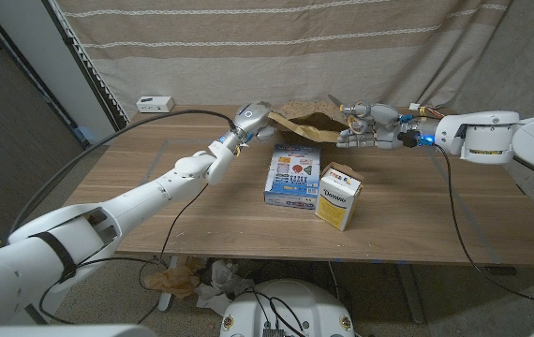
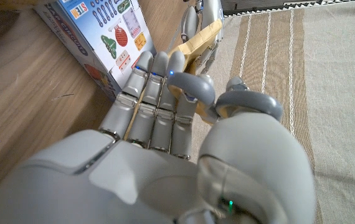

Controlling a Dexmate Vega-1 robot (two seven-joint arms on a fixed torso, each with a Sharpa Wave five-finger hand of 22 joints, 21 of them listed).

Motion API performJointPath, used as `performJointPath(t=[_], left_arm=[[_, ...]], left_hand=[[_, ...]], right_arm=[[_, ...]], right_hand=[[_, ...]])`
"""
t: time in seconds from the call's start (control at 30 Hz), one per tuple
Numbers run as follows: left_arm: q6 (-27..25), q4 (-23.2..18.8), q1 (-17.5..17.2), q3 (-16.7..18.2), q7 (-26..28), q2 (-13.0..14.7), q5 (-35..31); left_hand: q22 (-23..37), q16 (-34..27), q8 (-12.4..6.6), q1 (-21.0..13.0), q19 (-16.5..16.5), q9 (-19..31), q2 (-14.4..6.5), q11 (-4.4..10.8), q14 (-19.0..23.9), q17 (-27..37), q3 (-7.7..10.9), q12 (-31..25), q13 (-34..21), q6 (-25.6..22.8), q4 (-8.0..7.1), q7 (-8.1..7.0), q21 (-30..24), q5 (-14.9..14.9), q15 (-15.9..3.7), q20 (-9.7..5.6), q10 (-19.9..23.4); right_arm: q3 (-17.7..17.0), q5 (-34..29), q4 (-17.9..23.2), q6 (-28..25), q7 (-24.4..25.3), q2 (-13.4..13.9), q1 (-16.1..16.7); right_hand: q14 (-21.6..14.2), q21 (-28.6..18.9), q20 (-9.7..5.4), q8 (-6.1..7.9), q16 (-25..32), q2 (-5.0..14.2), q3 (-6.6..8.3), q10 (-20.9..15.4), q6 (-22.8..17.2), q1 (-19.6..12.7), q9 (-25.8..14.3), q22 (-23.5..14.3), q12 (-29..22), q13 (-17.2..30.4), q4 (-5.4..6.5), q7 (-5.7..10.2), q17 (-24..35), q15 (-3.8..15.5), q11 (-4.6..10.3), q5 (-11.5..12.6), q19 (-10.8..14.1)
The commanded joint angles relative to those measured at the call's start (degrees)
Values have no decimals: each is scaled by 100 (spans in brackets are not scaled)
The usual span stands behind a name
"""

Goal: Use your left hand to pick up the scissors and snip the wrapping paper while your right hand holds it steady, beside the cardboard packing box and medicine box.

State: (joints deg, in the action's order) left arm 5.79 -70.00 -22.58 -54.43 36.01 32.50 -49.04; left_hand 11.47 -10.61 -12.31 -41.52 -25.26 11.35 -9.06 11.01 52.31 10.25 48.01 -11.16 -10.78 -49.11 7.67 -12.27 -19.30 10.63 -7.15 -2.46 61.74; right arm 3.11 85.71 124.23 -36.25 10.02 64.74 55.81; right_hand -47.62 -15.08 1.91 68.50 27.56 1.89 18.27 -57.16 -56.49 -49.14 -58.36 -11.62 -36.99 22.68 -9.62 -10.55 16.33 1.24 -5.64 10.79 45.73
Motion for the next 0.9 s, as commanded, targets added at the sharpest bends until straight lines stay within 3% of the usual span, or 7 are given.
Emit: performJointPath(t=[0.03, 0.37, 0.9], left_arm=[[-29, 136, 31, -33, 85, -44, 51], [-54, 232, 64, -55, 112, -93, 124], [-169, 93, 31, -35, 121, -24, 132]], left_hand=[[-1, -6, -33, 2, 6, 15, -36, 51, -49, 26, 30, -23, -22, -5, 11, -2, -29, 19, -661, -484, 6], [-2, -6, -37, -4, 3, 15, -34, 52, -51, 26, 27, -26, -22, -12, 18, -1, -31, 18, -659, -485, 17], [-1, -7, -37, -11, 8, 15, -34, 51, -52, 27, 20, -24, -22, -15, 23, -1, -32, 17, -661, -488, 16]], right_arm=[[99, 40, 3, -42, 156, -57, -139], [244, -19, -124, -84, 80, -90, -366], [236, -105, -164, 3, 3, -122, -316]], right_hand=[[-451, -75, -47, 1714, 58, 856, -17, -718, 15, -936, -685, -34, -125, 167, 112, -23, 86, 809, 662, -30, -11], [-426, -112, -46, 1667, 76, 838, -46, -631, 6, -923, -632, -39, -207, 343, 167, -29, 128, 803, 635, -36, -26], [-428, -136, -47, 1649, 104, 835, -89, -616, -3, -858, -613, -42, -269, 451, 232, -28, 167, 803, 635, -38, -62]])
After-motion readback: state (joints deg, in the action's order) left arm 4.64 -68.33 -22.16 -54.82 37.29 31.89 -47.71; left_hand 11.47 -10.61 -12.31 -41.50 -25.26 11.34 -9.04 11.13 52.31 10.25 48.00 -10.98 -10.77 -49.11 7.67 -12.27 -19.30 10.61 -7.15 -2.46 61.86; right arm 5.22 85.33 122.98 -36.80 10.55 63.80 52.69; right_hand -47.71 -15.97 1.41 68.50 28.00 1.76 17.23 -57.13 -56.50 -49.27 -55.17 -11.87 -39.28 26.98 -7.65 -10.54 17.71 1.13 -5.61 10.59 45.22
